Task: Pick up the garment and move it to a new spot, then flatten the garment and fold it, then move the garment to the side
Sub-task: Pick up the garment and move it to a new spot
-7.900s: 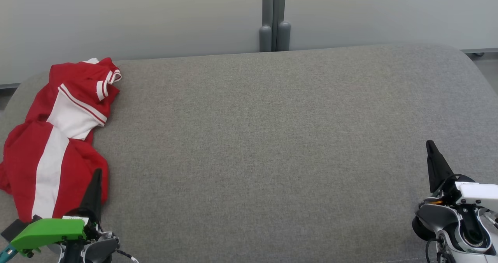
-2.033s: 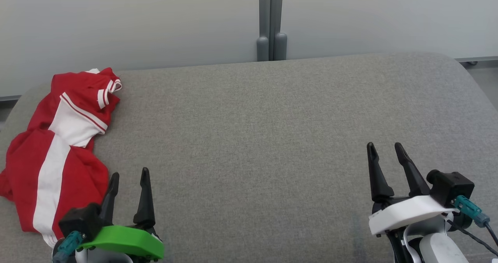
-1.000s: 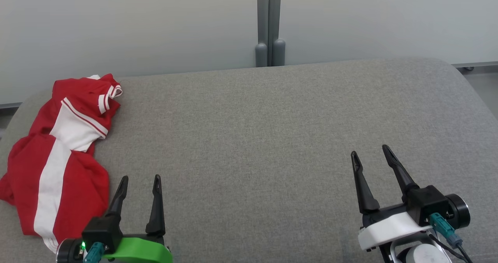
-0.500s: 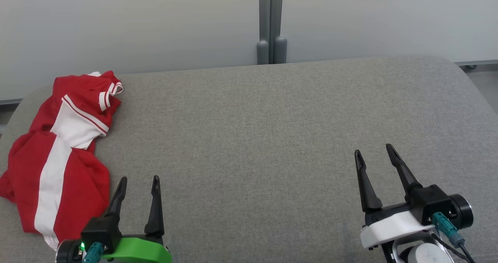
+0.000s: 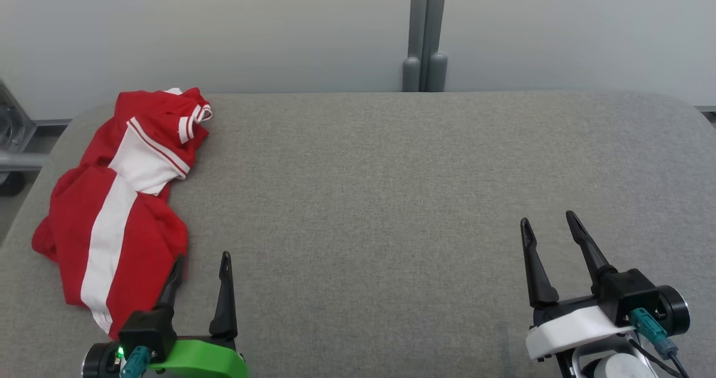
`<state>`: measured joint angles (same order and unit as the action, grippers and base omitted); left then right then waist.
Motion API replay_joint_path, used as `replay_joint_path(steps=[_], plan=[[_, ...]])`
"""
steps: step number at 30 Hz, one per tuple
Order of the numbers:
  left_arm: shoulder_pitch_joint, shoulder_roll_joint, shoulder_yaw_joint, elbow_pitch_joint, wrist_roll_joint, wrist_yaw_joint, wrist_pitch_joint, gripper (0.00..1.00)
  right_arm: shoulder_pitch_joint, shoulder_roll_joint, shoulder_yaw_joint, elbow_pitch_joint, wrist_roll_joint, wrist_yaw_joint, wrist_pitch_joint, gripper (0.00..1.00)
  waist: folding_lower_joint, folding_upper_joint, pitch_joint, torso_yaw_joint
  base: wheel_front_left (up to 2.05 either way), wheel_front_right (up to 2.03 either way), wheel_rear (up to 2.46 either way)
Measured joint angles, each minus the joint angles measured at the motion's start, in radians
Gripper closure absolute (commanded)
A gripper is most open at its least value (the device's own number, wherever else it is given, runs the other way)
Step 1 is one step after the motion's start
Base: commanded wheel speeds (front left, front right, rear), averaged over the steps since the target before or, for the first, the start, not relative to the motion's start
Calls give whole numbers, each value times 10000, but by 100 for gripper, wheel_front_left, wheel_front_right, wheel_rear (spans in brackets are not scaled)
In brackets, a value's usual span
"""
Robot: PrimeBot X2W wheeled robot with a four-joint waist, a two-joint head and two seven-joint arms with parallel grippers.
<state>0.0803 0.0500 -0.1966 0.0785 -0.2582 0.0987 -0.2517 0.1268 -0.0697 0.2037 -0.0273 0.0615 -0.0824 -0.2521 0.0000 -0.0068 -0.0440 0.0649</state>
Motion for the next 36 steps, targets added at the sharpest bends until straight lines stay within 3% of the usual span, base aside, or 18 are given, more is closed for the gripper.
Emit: replay_joint_path(steps=[26,31,36], plan=[[-14,0,48,46,2,0,0,0,267,79,284,119,102,203,0,0,0,0,-359,3121,0,0,0],[3,0,303,-2,2,0,0,0,260,96,359,140,100,207,-2,0,0,0,-386,3384,0,0,0],[13,0,483,-115,0,0,0,0,251,100,412,171,88,219,-2,0,0,0,-342,3236,0,0,0]])
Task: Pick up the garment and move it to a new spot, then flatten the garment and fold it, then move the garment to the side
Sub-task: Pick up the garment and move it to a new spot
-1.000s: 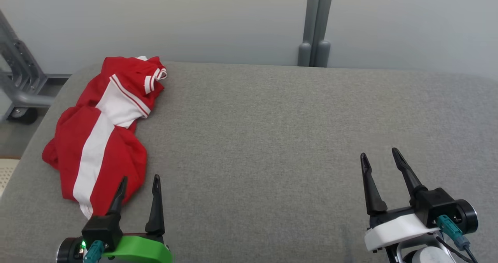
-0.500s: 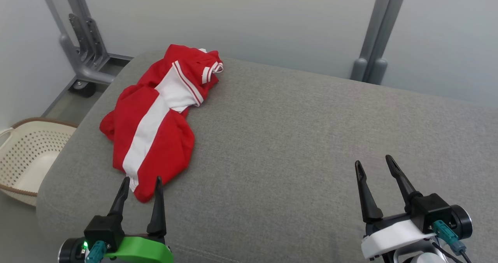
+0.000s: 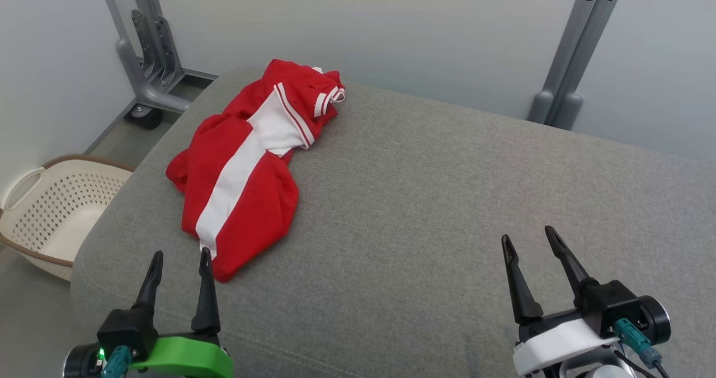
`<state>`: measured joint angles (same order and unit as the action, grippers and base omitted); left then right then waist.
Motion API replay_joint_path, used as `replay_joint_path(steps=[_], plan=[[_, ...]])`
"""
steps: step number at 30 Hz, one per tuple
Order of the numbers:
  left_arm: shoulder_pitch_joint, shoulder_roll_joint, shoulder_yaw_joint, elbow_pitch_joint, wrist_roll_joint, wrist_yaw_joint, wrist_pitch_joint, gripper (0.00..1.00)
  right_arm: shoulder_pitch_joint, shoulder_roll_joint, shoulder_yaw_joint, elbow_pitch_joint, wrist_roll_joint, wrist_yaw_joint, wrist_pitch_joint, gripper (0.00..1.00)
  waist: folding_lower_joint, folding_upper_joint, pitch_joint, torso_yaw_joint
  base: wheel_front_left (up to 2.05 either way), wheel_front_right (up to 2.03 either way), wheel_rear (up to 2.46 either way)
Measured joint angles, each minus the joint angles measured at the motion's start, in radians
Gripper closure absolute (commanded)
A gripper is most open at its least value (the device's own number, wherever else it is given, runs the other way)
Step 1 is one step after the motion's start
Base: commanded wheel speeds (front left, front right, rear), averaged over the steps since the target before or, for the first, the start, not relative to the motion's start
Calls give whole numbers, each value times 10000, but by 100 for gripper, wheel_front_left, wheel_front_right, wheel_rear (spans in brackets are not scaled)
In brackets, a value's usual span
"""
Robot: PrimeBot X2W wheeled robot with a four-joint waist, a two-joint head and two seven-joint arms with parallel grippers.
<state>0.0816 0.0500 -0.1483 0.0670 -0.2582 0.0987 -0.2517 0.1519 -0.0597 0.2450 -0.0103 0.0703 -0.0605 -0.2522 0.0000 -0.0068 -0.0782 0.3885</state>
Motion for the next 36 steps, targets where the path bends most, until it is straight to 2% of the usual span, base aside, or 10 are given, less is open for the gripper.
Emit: replay_joint_path(steps=[6,9,18,30,36], plan=[[-14,-4,82,92,-40,0,0,0,-4,-2,-8,-8,-21,0,-12,0,0,0,103,-276,0,0,0],[-124,-8,88,268,-477,-4,6,0,-7,-17,-56,-59,-67,-2,-12,0,0,0,201,-415,0,0,0],[-2391,21,148,911,-476,-31,1216,0,-191,-88,-81,-232,-205,-12,-13,0,0,0,706,-799,0,0,0],[-4788,104,1120,2587,-966,4,2711,0,-942,-437,102,-612,-575,176,-23,0,0,0,1855,-1626,0,0,0],[-5415,543,1685,3634,-775,176,3104,0,-1379,-593,211,-759,-713,347,-23,0,0,0,2484,-2176,0,0,0]])
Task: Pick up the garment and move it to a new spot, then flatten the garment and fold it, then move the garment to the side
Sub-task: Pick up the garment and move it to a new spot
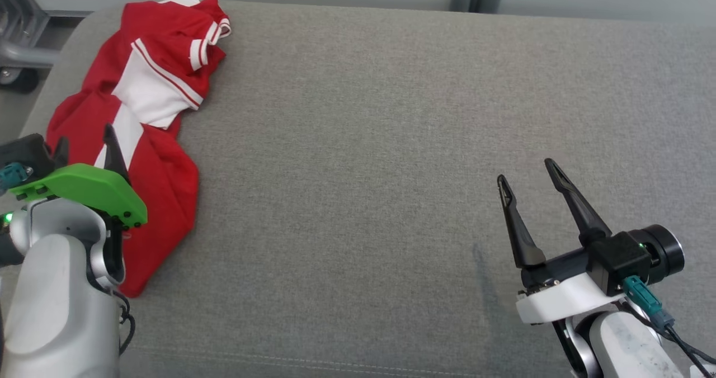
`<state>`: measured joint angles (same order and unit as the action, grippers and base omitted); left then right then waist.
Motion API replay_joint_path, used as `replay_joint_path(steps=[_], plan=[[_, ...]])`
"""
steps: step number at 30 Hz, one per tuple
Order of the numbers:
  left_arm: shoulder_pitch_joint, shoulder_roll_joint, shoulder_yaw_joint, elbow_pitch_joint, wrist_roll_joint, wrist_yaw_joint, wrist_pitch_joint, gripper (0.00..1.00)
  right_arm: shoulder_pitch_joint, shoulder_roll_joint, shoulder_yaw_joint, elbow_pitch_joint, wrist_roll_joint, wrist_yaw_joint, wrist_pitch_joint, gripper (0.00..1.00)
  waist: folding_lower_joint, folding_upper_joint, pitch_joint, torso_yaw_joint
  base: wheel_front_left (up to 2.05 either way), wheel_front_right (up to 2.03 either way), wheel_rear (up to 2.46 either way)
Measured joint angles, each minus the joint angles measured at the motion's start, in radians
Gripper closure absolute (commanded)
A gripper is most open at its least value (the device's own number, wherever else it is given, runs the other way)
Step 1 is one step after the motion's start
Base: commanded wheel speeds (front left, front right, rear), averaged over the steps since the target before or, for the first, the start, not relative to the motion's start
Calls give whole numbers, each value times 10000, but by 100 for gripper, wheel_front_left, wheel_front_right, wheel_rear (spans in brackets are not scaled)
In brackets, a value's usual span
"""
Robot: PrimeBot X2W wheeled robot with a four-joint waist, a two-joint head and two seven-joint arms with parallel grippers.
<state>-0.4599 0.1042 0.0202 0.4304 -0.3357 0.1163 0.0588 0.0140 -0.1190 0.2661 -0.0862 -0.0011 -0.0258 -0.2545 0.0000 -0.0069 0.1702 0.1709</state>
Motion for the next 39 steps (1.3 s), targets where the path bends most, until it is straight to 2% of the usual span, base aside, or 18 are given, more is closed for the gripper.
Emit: replay_joint_path(steps=[3,11,14,19,28,29,30,31,39], plan=[[-286,174,134,445,228,29,130,0,-165,-54,6,-67,-2,71,0,0,0,0,325,-264,0,0,0],[-918,174,155,1509,731,69,606,0,-593,-54,33,-203,-31,161,0,0,0,0,1239,-796,0,0,0],[-1150,186,472,1998,1137,71,639,0,-764,-54,31,-240,-33,163,0,0,0,0,1562,-928,0,0,0],[-1480,301,918,2780,1691,71,794,0,-961,-52,29,-247,-46,165,0,0,0,0,1994,-1067,0,0,0],[-2000,186,1436,3685,2429,71,857,0,-1079,-50,40,-150,-44,167,0,0,0,0,2220,-1122,0,0,0],[-2053,155,1469,3733,2477,71,855,7,-1080,-46,44,-132,-44,167,-2,0,0,0,2225,-1121,0,0,0],[-2111,130,1503,3793,2527,71,848,63,-1081,-46,46,-111,-44,167,-2,0,0,0,2226,-1121,0,0,0],[-2183,105,1532,3870,2552,71,803,100,-1089,-42,46,-79,-44,167,-2,0,0,0,2221,-1120,0,0,0],[-2374,-121,1505,4082,2782,71,150,100,-1273,21,-33,50,8,159,-2,0,0,0,1947,-1074,0,0,0]])
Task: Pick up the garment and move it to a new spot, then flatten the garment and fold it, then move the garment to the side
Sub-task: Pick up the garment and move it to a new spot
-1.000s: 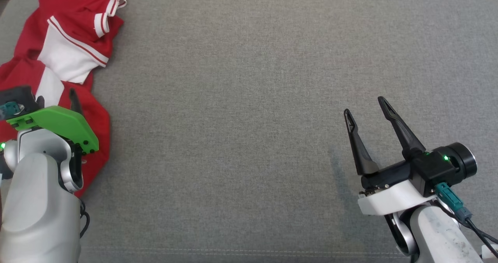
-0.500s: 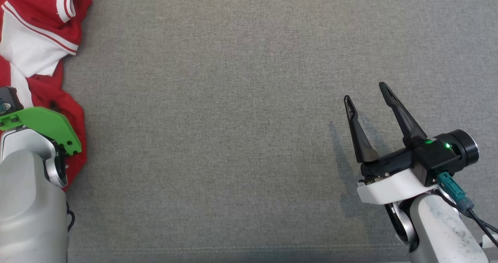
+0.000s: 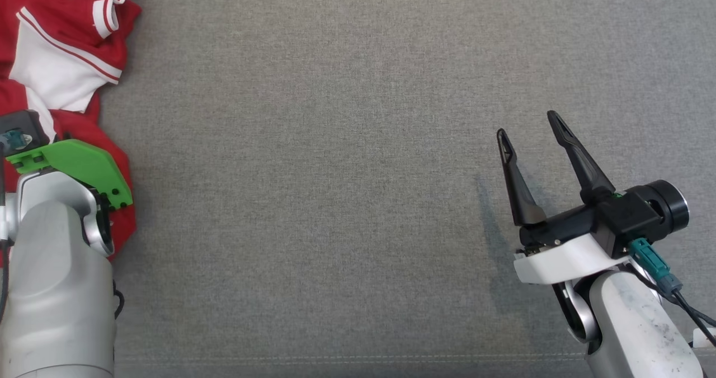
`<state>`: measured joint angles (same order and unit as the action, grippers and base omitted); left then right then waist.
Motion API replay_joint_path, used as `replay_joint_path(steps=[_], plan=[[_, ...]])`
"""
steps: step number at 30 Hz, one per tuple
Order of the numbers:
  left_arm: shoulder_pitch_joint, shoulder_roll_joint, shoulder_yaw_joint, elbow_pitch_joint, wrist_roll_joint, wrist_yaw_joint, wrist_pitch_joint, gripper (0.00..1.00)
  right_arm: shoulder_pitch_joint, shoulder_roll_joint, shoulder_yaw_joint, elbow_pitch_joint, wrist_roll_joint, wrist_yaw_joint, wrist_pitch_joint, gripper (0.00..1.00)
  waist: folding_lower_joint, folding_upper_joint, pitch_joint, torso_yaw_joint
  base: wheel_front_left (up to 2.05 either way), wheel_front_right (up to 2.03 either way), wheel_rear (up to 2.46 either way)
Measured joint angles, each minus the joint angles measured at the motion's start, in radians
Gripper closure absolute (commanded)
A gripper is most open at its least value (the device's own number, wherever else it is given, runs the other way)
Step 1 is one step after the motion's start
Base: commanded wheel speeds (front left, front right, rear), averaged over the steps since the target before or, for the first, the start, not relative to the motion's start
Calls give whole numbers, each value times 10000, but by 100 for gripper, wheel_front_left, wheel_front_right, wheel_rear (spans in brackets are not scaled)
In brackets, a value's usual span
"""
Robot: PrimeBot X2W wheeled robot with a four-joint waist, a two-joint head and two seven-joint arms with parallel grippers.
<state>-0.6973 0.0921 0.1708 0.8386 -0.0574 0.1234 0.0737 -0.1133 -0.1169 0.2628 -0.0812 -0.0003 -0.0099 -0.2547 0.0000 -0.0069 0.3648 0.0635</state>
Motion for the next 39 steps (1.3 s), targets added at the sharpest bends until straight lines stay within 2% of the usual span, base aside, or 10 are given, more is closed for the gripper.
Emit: replay_joint_path(steps=[6,16,21,23,24,26,31,39], plan=[[0,-303,-146,-150,-272,-21,-865,100,-35,88,-199,132,107,-98,2,0,0,0,-383,59,0,0,0],[0,-754,-988,-1160,-575,-1131,-2435,100,0,232,-326,426,431,-199,0,0,0,0,-1368,154,0,0,0],[3,-767,-1532,-1513,-637,-1680,-2761,100,159,284,-245,570,514,-232,0,0,0,0,-1956,93,0,0,0],[9,-767,-1666,-1605,-648,-1766,-2782,100,234,297,-230,596,535,-257,0,0,0,0,-2066,61,0,0,0],[9,-765,-1833,-1778,-759,-1946,-2782,100,346,309,-176,640,543,-261,0,0,-1,0,-2272,-36,0,0,0],[12,-761,-2034,-1977,-911,-2025,-2782,100,455,332,-128,671,545,-263,0,0,0,0,-2430,-192,0,0,0],[12,-746,-2554,-2370,-1628,-2113,-2765,100,673,403,-15,719,556,-268,0,0,0,1,-2705,-725,0,0,0],[421,-736,-4219,-2598,-2537,-2117,-2401,100,819,468,113,711,621,-265,0,0,0,0,-2925,-1724,0,0,0]])
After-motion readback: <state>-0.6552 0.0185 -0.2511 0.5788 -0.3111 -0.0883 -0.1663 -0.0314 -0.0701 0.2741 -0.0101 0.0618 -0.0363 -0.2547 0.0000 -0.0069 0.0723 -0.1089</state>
